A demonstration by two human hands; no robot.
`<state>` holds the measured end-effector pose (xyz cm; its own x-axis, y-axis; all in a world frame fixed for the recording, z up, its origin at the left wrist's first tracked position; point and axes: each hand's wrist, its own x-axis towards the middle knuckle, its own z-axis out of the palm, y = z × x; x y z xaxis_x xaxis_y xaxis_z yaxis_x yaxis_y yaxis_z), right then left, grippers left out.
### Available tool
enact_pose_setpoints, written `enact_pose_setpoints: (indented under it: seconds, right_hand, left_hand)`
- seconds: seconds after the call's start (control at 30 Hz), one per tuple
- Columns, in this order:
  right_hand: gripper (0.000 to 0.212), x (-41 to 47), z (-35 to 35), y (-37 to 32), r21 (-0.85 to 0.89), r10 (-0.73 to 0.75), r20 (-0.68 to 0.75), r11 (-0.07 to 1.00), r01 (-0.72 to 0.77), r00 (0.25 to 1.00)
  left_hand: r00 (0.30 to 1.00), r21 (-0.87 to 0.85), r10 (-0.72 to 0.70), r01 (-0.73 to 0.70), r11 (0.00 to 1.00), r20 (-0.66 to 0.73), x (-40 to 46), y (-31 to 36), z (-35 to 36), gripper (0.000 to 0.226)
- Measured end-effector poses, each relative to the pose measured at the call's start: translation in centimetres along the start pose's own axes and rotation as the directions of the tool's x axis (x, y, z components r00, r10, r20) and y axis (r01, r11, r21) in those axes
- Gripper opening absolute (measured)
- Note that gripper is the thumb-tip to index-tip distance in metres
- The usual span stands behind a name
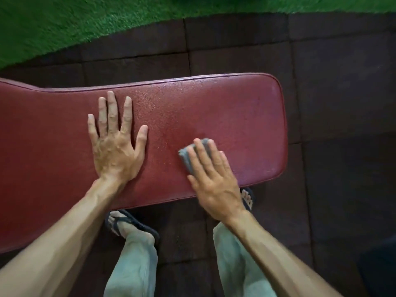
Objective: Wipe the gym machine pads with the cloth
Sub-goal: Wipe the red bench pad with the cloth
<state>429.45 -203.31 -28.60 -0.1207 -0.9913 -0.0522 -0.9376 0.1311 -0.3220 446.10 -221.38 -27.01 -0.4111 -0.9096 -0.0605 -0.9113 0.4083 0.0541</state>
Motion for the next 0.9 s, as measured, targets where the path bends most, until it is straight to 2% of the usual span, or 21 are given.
enact_pose_setpoints:
  seconds: [0.07,0.17,0.27,0.3,0.33,0.4,0.47,0.5,0.53,0.57,0.6,0.67,0.73,0.8,0.83,0.9]
  right_hand:
    - [0.058,-0.8,-1.0,4.8,-0.044,0.139,0.021,0.989,-0.138,0.990]
    - [0.060,3.5,-2.8,10.3,0.019,0.440,-0.026,0.898,-0.439,0.898]
    - [0.061,11.2,-3.1,9.0,0.073,0.571,-0.159,0.821,-0.567,0.806]
    - [0.061,13.0,-2.7,7.0,0.079,0.563,-0.184,0.826,-0.559,0.806]
    - [0.060,13.7,-2.2,4.5,0.073,0.501,-0.184,0.865,-0.497,0.845]
    - [0.058,11.3,-1.4,-1.0,0.055,0.233,-0.108,0.972,-0.228,0.967]
    - [0.056,5.9,-1.0,-3.2,0.083,0.007,0.010,0.996,-0.007,1.000]
    - [0.055,3.1,-0.9,-2.4,0.093,-0.047,0.031,0.995,0.044,0.998]
    - [0.055,0.6,-0.9,-0.5,0.092,-0.040,0.039,0.995,0.036,0.998]
    - [0.054,-1.3,-1.1,2.1,0.069,0.039,0.042,0.997,-0.042,0.998]
    - [0.056,-2.3,-1.7,5.2,0.047,0.180,0.038,0.982,-0.181,0.983]
    - [0.060,-1.2,-3.3,11.1,0.092,0.494,0.026,0.865,-0.494,0.869]
    - [0.062,3.2,-4.4,14.6,0.218,0.654,0.011,0.737,-0.640,0.756]
    - [0.063,8.6,-4.7,14.5,0.240,0.675,-0.081,0.727,-0.643,0.733]
    - [0.062,10.5,-4.3,13.3,0.192,0.640,-0.136,0.766,-0.614,0.756]
    - [0.060,12.6,-3.1,9.0,0.064,0.478,-0.201,0.877,-0.476,0.855]
  left_hand:
    - [1.000,0.010,-0.005,0.005,1.000,0.010,0.0,0.4,0.1,0.068]
    - [1.000,0.033,-0.010,0.010,0.999,0.008,0.1,0.5,0.1,0.068]
    - [1.000,0.025,-0.012,0.012,1.000,-0.001,-0.1,0.5,0.2,0.068]
    - [1.000,0.023,-0.013,0.013,1.000,-0.007,-0.1,0.5,0.2,0.068]
    - [1.000,0.021,-0.012,0.012,1.000,-0.011,0.0,0.4,0.2,0.068]
    - [1.000,0.003,-0.007,0.007,1.000,-0.019,0.0,0.5,0.2,0.067]
    - [1.000,-0.010,-0.007,0.007,1.000,-0.031,-0.1,0.4,0.1,0.066]
    - [0.999,-0.015,-0.008,0.008,1.000,-0.033,-0.1,0.4,0.1,0.066]
    - [0.999,-0.022,-0.010,0.009,1.000,-0.032,-0.1,0.4,0.1,0.066]
    - [1.000,-0.029,-0.013,0.012,1.000,-0.027,-0.1,0.4,0.1,0.067]
    - [1.000,-0.029,-0.015,0.014,0.999,-0.022,-0.1,0.4,0.1,0.067]
    - [1.000,-0.011,-0.021,0.021,1.000,-0.023,-0.1,0.5,0.2,0.067]
    - [0.999,0.006,-0.024,0.024,1.000,-0.022,0.0,0.6,0.3,0.068]
    - [1.000,0.005,-0.024,0.024,1.000,-0.018,0.1,0.5,0.4,0.068]
    - [1.000,0.002,-0.026,0.026,1.000,-0.014,0.0,0.5,0.3,0.068]
    - [1.000,-0.004,-0.019,0.019,1.000,-0.018,0.0,0.6,0.3,0.068]
